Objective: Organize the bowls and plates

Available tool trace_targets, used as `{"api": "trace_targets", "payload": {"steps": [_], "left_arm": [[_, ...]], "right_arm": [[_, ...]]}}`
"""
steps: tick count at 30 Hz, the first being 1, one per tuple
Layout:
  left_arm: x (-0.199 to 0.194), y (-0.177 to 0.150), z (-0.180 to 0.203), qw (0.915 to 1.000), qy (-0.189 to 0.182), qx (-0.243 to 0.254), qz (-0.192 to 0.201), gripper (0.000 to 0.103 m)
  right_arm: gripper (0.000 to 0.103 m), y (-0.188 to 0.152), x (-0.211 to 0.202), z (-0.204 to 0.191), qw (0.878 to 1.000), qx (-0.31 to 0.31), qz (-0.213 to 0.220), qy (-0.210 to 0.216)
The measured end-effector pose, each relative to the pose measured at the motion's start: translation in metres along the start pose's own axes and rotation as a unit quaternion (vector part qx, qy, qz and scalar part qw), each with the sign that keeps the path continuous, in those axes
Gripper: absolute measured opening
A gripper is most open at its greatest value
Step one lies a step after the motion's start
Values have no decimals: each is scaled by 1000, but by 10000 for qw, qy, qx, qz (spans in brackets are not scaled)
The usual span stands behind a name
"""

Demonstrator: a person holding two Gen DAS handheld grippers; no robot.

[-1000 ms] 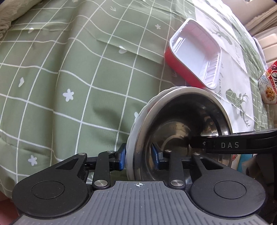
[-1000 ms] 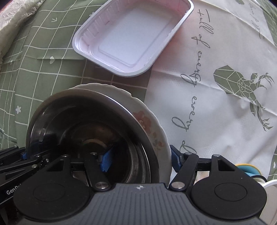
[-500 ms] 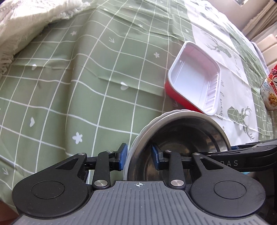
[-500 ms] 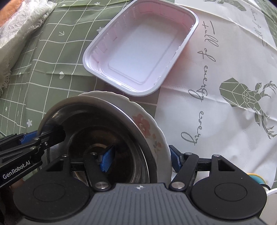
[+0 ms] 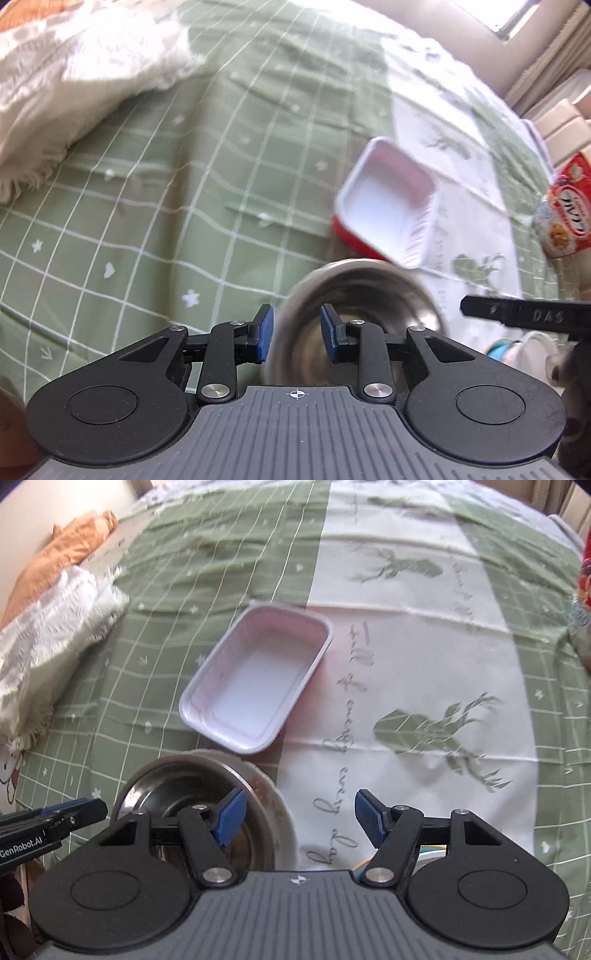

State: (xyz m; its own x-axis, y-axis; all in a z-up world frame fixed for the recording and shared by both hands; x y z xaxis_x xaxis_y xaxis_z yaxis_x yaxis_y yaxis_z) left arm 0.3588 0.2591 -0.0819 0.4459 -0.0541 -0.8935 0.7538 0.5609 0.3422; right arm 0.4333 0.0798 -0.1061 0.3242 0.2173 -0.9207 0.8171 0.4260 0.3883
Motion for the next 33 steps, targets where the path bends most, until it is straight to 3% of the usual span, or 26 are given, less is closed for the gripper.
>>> {"api": "trace_targets", "payload": {"steps": [5,9,14,18,19,22,29,33], "left_arm": [[-8,-10,62,9981,-496,261,-264,21],[-20,-29,119,9931,-700,870,-349,21],[-11,-55,158,9891,-653,1129,-680,22],[18,-73,167,9854,-516,1198,-1093,24],[23,-76,168,9853,-529,1161,-1138,30],[37,-81,165,9833,-514,1055,-1394,32],[54,-81,169,9768,-849,1090,-1638,32],[56,-83,171,9749,-756,1377,-1579,32]], "right_arm": [[67,9,-56,53,9934,-139,932,-651],[67,-13,-86,101,9875,-28,1245,-969],[67,-57,-76,136,9944,346,707,-706],[67,-86,-43,132,9977,414,235,-479],[67,-90,-35,131,9979,456,130,-450],[67,-100,-15,128,9972,633,-129,-377],[67,-105,7,137,9947,726,-337,-645],[67,-113,18,148,9924,789,-509,-797]]}}
Point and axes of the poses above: each gripper's, at about its wrist camera, not at the fingertips, and x roughly the way its jaws point, z to its right, y to its top, the point moved 9 cm from there along x, roughly the way its jaws point, and after that the axes turned 2 degrees about -z, right-handed, at the moved point
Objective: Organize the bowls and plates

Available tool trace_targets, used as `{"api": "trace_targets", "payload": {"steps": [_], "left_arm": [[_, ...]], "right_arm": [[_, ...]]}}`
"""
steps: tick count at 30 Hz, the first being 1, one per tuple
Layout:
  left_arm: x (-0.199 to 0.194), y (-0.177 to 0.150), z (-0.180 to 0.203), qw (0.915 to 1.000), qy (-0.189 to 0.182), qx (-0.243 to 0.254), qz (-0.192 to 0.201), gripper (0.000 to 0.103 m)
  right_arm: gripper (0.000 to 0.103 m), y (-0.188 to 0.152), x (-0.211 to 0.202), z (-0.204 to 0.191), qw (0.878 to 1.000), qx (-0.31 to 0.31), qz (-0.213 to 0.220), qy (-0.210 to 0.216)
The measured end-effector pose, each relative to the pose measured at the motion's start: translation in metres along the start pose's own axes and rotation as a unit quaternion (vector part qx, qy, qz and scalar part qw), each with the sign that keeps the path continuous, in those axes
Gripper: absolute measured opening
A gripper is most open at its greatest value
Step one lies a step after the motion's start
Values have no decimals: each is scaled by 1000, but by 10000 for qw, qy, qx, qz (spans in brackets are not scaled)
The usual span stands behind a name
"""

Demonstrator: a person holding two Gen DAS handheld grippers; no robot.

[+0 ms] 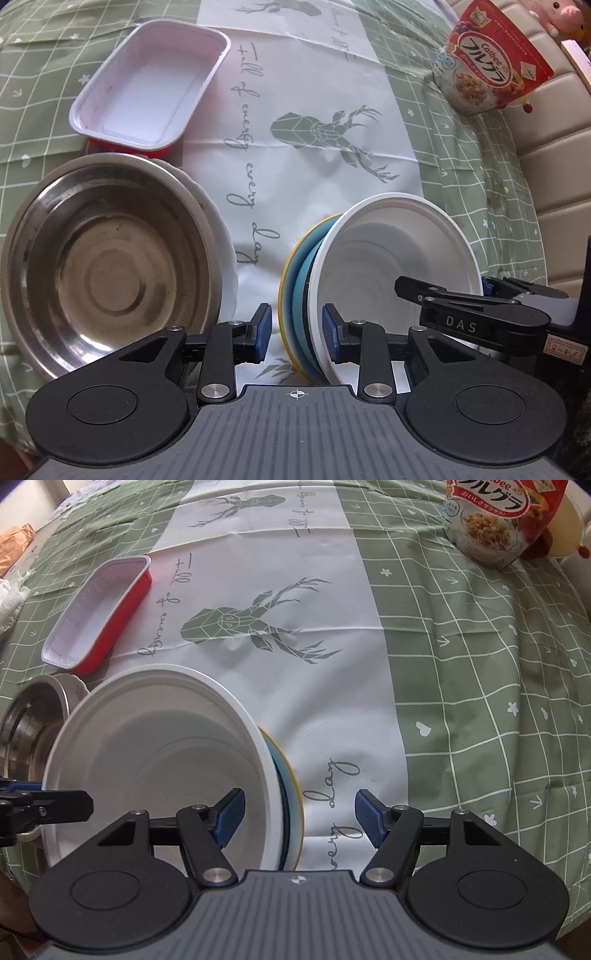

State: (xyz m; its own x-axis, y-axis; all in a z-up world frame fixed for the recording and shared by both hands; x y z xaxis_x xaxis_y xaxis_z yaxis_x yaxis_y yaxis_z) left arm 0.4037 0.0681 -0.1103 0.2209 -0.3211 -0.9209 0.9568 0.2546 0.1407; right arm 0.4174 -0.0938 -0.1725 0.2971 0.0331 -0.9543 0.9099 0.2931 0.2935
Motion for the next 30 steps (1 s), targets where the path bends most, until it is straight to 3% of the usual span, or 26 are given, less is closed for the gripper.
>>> {"api": "trace_targets", "payload": {"steps": [3,5,6,12,15,17,20,23,30], "left_arm": [[-1,-3,-4,9999,-12,56,86,42],[1,-4,-11,9999,66,-1,109,60],[2,-3,-12,9999,103,14,126,62],[23,-2,-5,9980,-559,-265,-127,59],[28,1,-1,9970,-664,-342,-182,56],[29,4,5,9956,-763,-469,-268,63],[32,9,11,9949,-754,-528,-403,70],[39,12,16,9959,-606,-366,-556,71],[51,12,20,9949,-366,-159,-930,68]], "right_arm": [[68,-4,5,8,9999,114,-21,-39],[70,-4,7,11,9999,161,-39,38],[70,-5,7,12,9998,195,-37,59],[73,-10,14,20,9993,310,-141,179],[73,-13,18,19,9980,396,-234,439],[72,-14,21,15,9956,459,-320,745],[72,-15,27,5,9876,616,-475,1364],[72,-15,30,-7,9782,709,-523,1883],[72,-19,37,-9,9710,991,-524,2110]]}}
Point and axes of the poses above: each gripper's, at about its wrist camera, not at the fingertips, and x roughly the way its jaws point, z to its right, y to its top, the point moved 9 cm from there along x, roughly the way its jaws point, and after that the axes turned 2 degrees about -z, right-handed, at the moved point
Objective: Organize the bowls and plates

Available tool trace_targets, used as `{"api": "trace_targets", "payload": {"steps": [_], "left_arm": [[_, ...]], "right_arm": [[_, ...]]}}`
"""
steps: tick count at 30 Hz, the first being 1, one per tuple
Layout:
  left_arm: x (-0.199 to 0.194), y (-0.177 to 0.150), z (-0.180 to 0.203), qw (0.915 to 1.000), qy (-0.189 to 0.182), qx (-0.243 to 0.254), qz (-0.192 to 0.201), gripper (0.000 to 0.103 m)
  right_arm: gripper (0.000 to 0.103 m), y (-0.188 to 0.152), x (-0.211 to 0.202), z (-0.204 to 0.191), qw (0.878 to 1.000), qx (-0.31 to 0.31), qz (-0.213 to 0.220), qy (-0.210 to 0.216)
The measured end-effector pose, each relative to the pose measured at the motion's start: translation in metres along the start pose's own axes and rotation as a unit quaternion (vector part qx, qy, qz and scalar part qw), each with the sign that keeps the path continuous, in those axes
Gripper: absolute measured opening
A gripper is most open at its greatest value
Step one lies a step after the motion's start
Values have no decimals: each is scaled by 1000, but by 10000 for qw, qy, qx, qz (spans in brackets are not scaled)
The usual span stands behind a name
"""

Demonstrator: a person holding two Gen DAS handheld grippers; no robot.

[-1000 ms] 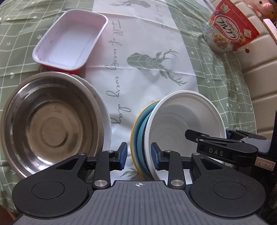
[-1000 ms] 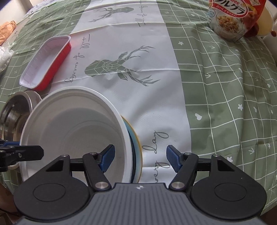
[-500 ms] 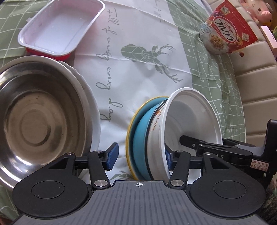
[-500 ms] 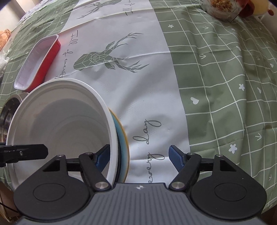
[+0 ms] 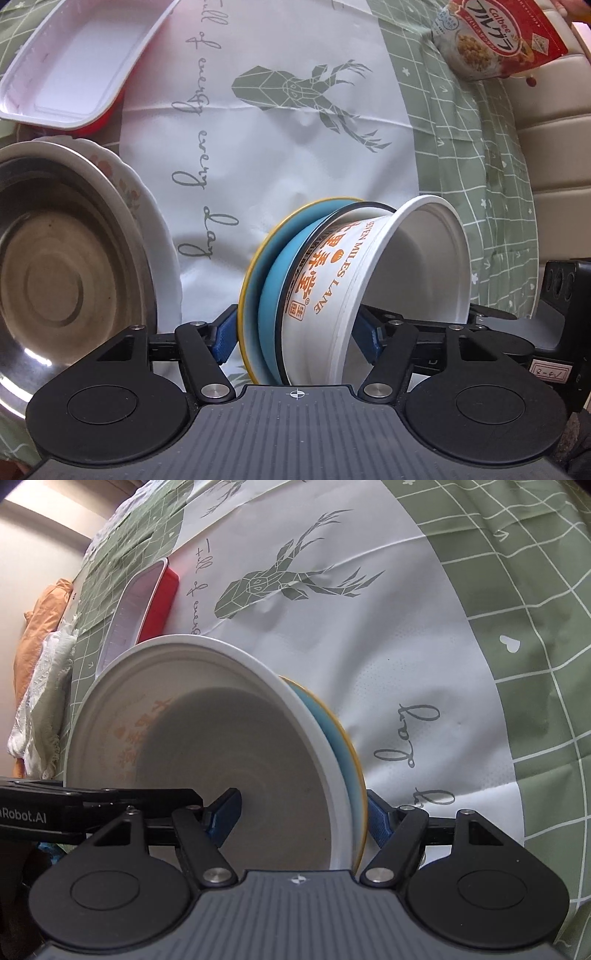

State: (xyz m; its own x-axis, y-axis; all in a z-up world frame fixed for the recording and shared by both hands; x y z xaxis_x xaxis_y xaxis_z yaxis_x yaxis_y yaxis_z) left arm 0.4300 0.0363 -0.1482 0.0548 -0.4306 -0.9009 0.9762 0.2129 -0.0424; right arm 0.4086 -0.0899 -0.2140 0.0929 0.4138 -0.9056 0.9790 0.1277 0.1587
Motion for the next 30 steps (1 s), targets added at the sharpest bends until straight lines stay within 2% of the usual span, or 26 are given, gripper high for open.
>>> {"api": "trace_targets", "payload": {"steps": [4,9,13,16,19,24,27,30], "left_arm": [[0,5,1,9993,27,-263,-276,68],[3,8,10,9987,238,-49,-455,69],[1,6,4,9983,73,-246,-527,68],[-4,2,6,9991,56,-120,-415,68],[-9,-2,7,9995,235,135,-173,68],[-21,-6,-8,9997,193,103,71,69],[-24,-7,-12,9996,191,97,171,69],[-19,-9,-9,9996,176,114,201,67]], "right_arm": [[72,0,2,10,9985,492,-205,147],[72,2,5,13,9941,906,-401,435],[72,-8,8,10,9936,911,-488,459],[73,-15,7,2,9941,809,-497,530],[73,-17,6,-7,9969,625,-328,337],[76,-17,-1,-23,9986,318,-147,395],[75,-16,-2,-26,9989,77,-222,396],[72,-10,-5,-16,9993,219,-160,254]]}}
Point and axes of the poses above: each gripper's, at about its wrist camera, not at the fingertips, and x roughly the way its jaws point, z to its right, y to its top, the point moved 9 cm from there along x, roughly the way its jaws point, and after that the axes turned 2 degrees about -z, right-handed, at the moved point
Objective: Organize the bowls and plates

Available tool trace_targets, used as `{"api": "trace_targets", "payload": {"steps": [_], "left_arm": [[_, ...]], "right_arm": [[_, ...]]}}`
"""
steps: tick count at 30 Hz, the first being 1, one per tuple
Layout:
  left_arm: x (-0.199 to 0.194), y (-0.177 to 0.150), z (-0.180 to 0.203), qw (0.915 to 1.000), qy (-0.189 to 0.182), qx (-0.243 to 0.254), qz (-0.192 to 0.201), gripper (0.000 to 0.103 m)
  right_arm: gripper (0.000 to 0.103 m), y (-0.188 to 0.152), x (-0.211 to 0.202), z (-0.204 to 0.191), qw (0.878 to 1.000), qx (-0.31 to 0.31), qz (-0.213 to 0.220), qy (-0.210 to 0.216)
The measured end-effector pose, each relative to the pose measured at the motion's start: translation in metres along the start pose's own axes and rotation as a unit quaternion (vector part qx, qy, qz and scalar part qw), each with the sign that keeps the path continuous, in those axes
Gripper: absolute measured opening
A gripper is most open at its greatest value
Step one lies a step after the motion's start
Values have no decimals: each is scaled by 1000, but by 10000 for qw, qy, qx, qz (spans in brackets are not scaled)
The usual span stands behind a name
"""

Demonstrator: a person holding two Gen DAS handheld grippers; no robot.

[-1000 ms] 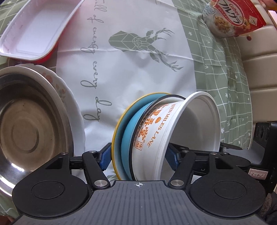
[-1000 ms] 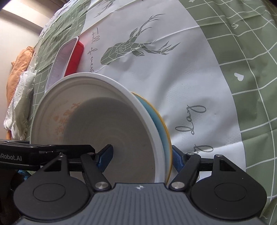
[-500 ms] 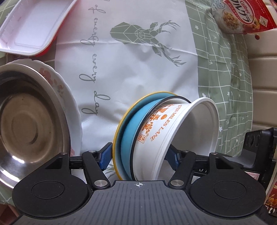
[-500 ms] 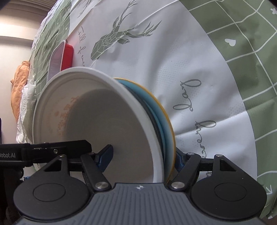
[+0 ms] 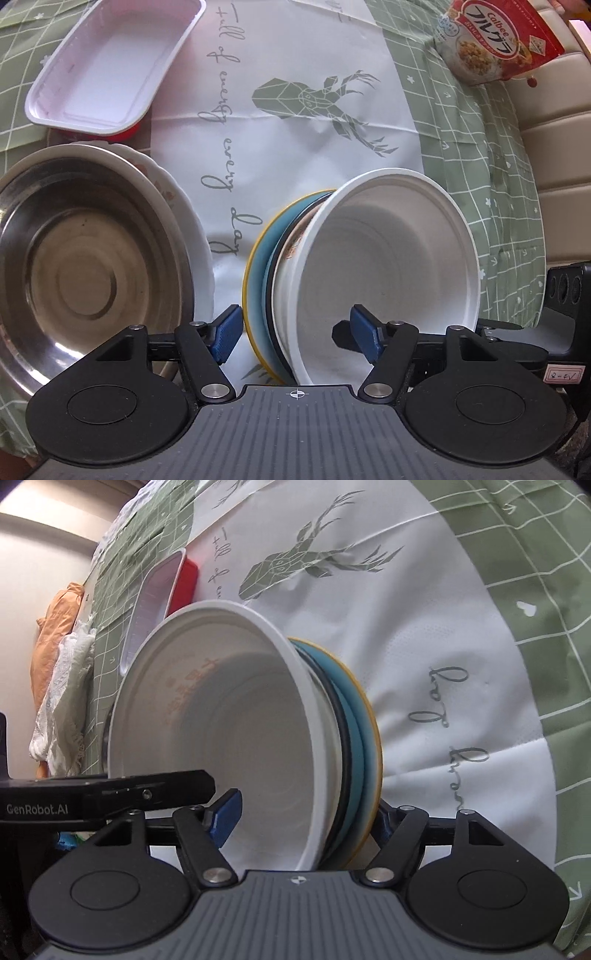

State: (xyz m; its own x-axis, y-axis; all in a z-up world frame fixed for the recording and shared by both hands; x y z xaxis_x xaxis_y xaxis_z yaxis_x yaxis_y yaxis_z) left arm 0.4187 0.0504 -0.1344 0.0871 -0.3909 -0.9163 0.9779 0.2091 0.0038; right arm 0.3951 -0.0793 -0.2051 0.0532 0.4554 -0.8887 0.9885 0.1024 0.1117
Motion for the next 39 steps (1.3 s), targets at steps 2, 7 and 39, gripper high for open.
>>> {"api": "trace_targets", "payload": {"steps": [2,7,39], "left_arm": [[3,-2,3,10000,-47,21,-16,58],[6,-4,4,9999,89,80,91,58],[-7,-9,-9,9995,218,218,-6,63]], "right_arm": [[72,5,-6,11,9993,-44,177,-333],[70,12,0,24,9990,-67,59,-433],[71,-5,14,-10,9995,147,-272,51]]}}
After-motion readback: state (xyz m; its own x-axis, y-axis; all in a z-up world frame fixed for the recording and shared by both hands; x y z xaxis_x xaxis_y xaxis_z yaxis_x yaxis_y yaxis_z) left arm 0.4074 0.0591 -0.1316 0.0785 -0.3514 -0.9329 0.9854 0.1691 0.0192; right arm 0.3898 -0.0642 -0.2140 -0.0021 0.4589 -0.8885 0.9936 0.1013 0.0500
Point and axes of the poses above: each gripper's, at about its wrist camera, not at the fingertips, and x roughly the way its jaws point, z to its right, y to its top, the point moved 9 cm from there along x, roughly the way its jaws point, and after that the axes turned 2 degrees about -z, right-handed, at the moved point
